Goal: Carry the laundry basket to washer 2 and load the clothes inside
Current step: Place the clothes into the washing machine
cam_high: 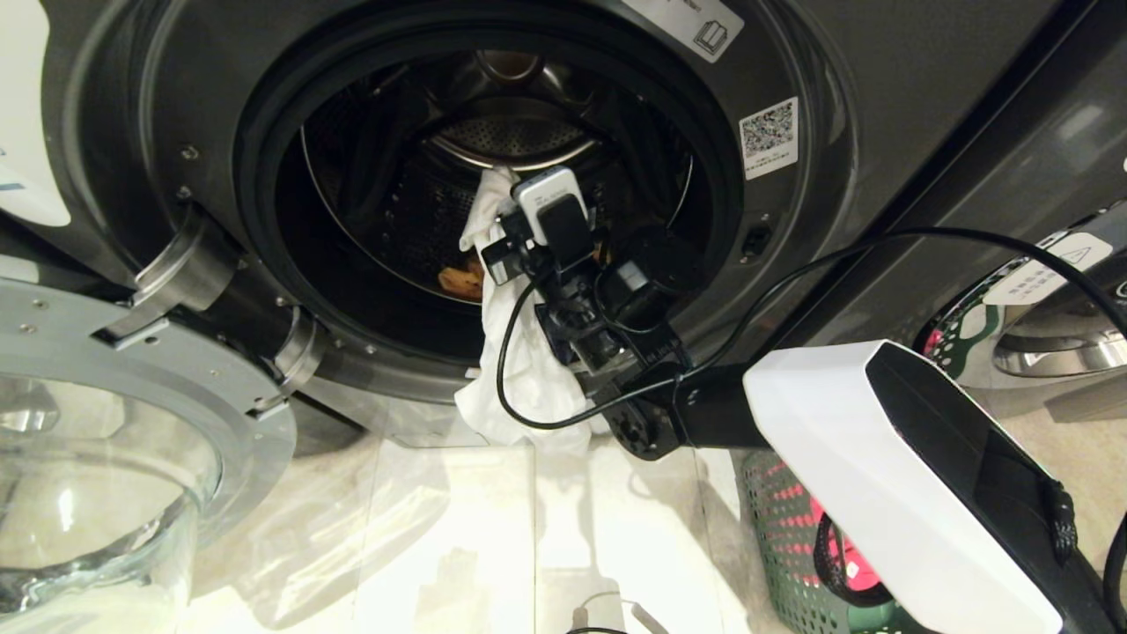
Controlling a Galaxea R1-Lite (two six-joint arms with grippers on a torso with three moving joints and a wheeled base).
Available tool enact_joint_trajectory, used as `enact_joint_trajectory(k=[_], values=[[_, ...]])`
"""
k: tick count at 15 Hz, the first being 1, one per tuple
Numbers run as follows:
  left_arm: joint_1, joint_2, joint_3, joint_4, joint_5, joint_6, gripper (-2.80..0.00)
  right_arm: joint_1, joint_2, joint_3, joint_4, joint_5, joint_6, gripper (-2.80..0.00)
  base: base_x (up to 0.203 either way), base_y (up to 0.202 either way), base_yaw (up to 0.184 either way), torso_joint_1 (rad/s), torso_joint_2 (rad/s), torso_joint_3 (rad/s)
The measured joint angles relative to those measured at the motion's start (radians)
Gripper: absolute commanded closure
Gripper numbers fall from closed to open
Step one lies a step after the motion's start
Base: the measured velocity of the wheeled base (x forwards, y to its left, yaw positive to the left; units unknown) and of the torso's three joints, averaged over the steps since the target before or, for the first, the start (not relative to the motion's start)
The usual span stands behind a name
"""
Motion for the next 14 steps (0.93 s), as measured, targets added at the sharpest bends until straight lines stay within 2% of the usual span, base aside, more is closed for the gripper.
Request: enact_joint_trajectory(k=[6, 12, 14], values=[[0.000, 0.000, 0.000, 0.000, 0.000, 0.000, 0.00, -0.007, 0.001, -0.010, -0.151, 0.103, -0.073, 0.00, 0.000, 0.000, 0.000, 0.000, 0.00, 0.000], [0.000, 0.000, 0.000, 0.000, 0.000, 0.000, 0.00, -0.016, -0.012, -0.009, -0.142, 0.097, -0.065, 0.00, 0.000, 0.000, 0.000, 0.000, 0.00, 0.000], [0.000, 0.000, 0.000, 0.000, 0.000, 0.000, 0.00, -0.026, -0.012, -0.006, -0.065, 0.076, -0.062, 0.00, 0.000, 0.000, 0.000, 0.000, 0.00, 0.000]])
